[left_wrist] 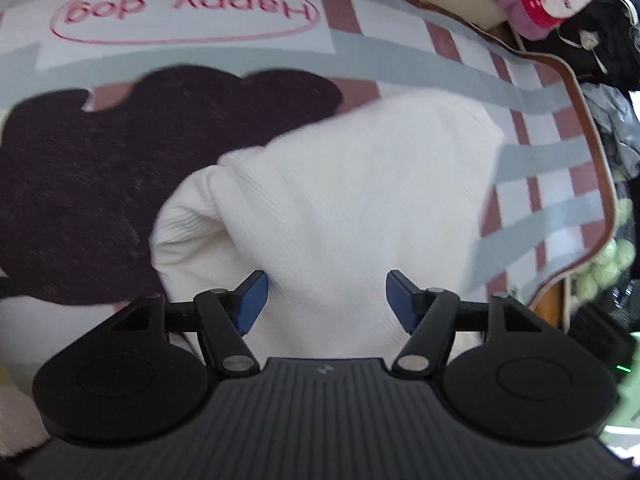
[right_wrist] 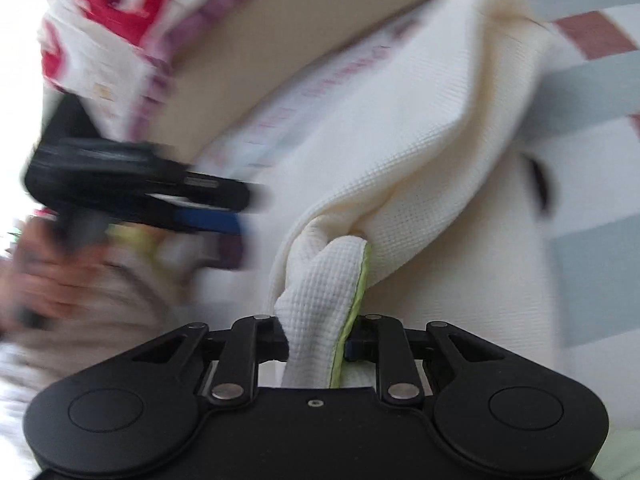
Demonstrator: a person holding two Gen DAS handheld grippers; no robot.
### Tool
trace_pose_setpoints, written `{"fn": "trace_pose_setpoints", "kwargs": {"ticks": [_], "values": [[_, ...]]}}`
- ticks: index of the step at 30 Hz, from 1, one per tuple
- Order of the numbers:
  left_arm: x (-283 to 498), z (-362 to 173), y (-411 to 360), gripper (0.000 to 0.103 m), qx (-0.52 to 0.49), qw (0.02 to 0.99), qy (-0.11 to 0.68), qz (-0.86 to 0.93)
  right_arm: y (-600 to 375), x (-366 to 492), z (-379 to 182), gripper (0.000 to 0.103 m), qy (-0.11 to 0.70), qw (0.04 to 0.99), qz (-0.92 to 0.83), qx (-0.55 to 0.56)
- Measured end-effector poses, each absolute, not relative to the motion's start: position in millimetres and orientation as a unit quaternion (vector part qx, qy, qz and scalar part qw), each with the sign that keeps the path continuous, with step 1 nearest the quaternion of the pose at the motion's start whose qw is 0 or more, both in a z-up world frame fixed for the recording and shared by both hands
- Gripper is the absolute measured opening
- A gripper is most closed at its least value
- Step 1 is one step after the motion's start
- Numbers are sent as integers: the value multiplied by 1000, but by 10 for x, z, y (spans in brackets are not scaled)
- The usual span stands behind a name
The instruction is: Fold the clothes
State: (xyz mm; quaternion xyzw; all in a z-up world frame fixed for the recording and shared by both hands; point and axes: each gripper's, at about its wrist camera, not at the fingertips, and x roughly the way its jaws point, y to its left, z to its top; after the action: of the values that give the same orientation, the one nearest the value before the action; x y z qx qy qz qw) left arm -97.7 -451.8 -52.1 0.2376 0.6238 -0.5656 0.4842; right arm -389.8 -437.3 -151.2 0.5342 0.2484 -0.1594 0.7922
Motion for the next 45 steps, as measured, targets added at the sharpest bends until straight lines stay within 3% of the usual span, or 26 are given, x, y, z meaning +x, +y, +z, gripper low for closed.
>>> {"fn": "trace_pose_setpoints", "kwargs": {"ticks": [4, 10, 16, 18, 20, 21, 23, 24, 27, 29, 32, 45], "values": [[-792, -535, -4530, 66, 213, 490, 637, -555, -4182, -3785, -1464, 19, 245, 757, -87, 599], [-861, -649, -4561, 66, 259, 492, 626, -547, -4007, -3751, -1953, 14, 288, 724, -104, 618], [-1049, -874, -4629, 77, 325, 501, 606, -525, -3998, -3757, -1789, 13, 248, 735, -32, 630], [-1092, -876, -4633, 70, 343, 513, 582, -529, -3956, -3656, -1705, 14, 284, 763, -25, 580], [-1174, -831, -4604, 28, 378, 528, 541, -535, -3920, -3573, -1666, 22, 356, 785, -48, 505], [-1218, -804, -4583, 24, 395, 528, 525, -538, -3938, -3593, -1626, 33, 380, 792, -64, 473], [-1307, -749, -4541, 20, 428, 530, 492, -543, -4068, -3790, -1459, 41, 382, 809, -67, 442], [-1294, -728, -4527, 20, 431, 522, 494, -546, -4152, -3955, -1350, 49, 370, 820, -62, 433], [-1088, -608, -4502, 28, 406, 518, 515, -549, -4598, -4513, -929, 69, 307, 864, -99, 386], [-900, -499, -4490, 53, 379, 528, 527, -548, -4924, -4814, -802, 78, 273, 882, -163, 347], [-613, -392, -4482, 75, 316, 579, 524, -539, -5298, -5006, -861, 83, 260, 890, -234, 292], [-599, -694, -4650, 75, 282, 558, 543, -560, -5862, -4228, -1650, 83, 275, 886, -182, 327]]}}
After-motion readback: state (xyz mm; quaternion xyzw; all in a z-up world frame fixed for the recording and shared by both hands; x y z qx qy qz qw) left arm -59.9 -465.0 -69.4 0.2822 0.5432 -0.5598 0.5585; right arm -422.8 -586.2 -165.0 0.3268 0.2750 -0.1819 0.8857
